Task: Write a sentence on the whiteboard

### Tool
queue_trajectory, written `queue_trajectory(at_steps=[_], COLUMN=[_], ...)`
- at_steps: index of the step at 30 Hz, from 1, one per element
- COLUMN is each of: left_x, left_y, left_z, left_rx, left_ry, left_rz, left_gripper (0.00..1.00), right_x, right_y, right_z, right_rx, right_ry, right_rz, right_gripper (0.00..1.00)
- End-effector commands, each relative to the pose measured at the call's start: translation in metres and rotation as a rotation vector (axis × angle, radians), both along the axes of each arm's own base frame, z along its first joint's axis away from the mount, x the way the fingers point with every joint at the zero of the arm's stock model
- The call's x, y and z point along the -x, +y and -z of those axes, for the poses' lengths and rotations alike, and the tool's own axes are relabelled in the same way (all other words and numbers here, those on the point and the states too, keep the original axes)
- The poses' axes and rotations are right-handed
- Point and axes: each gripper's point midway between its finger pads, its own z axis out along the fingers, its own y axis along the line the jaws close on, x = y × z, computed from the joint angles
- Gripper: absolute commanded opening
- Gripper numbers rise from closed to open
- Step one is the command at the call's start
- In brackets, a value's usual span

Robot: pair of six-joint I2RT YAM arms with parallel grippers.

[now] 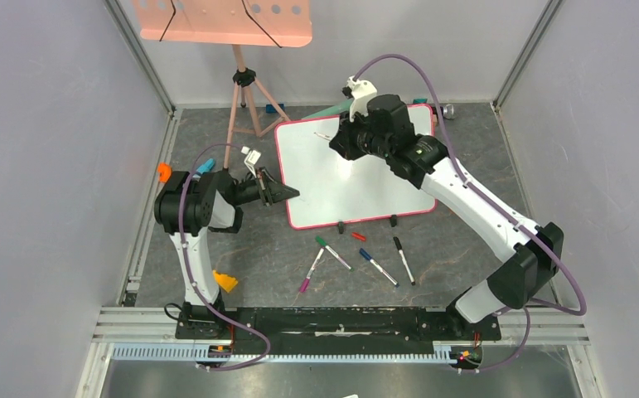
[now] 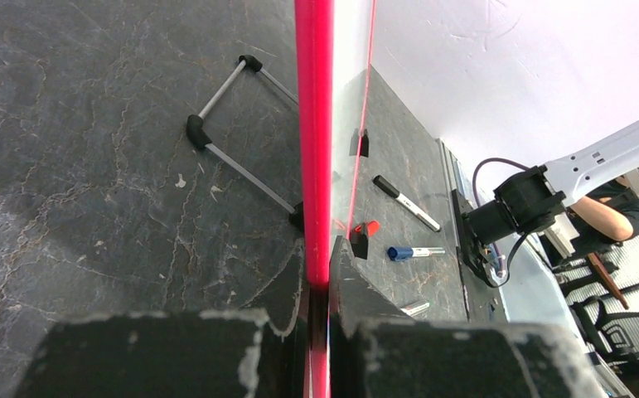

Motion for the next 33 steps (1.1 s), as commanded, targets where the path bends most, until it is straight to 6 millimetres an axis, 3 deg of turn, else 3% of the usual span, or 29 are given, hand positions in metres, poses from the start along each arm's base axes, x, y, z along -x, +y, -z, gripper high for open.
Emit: queue_trajectory(at_steps=[1, 7, 13, 17, 20, 29, 33], left_x=[-0.012, -0.002, -0.001, 0.0, -0.001, -0.001, -0.001], left_y=[0.006, 0.002, 0.01, 0.013, 0.013, 0.013, 0.013], left_z=[0.013, 0.012, 0.014, 0.016, 0.016, 0.016, 0.017], left_rx=[-0.091, -0.088, -0.085, -0.087, -0.085, -0.083, -0.083], left_ry=[-0.246, -0.244, -0.205, -0.2, -0.195, -0.193, -0.192], left_rz=[-0.093, -0.052, -0.079, -0.089, -0.088, -0.08, -0.08], left_gripper=[0.03, 0.04, 0.05, 0.05, 0.06, 0.06, 0.06], right_x=[-0.011, 0.008, 0.024, 0.036, 0.038, 0.049, 0.044], right_y=[-0.027, -0.009, -0.008, 0.0, 0.006, 0.021, 0.02], right_z=[-0.028, -0.032, -0.015, -0.019, -0.013, -0.024, -0.026], right_rx=[-0.022, -0.104, -0.145, -0.178, -0.177, -0.181, -0.15], right_ry=[-0.031, -0.04, -0.003, -0.026, -0.009, -0.056, -0.06], right_rz=[0.228, 0.09, 0.059, -0.017, -0.051, -0.144, -0.116], right_gripper=[0.0, 0.0, 0.0, 0.0, 0.0, 0.0, 0.0])
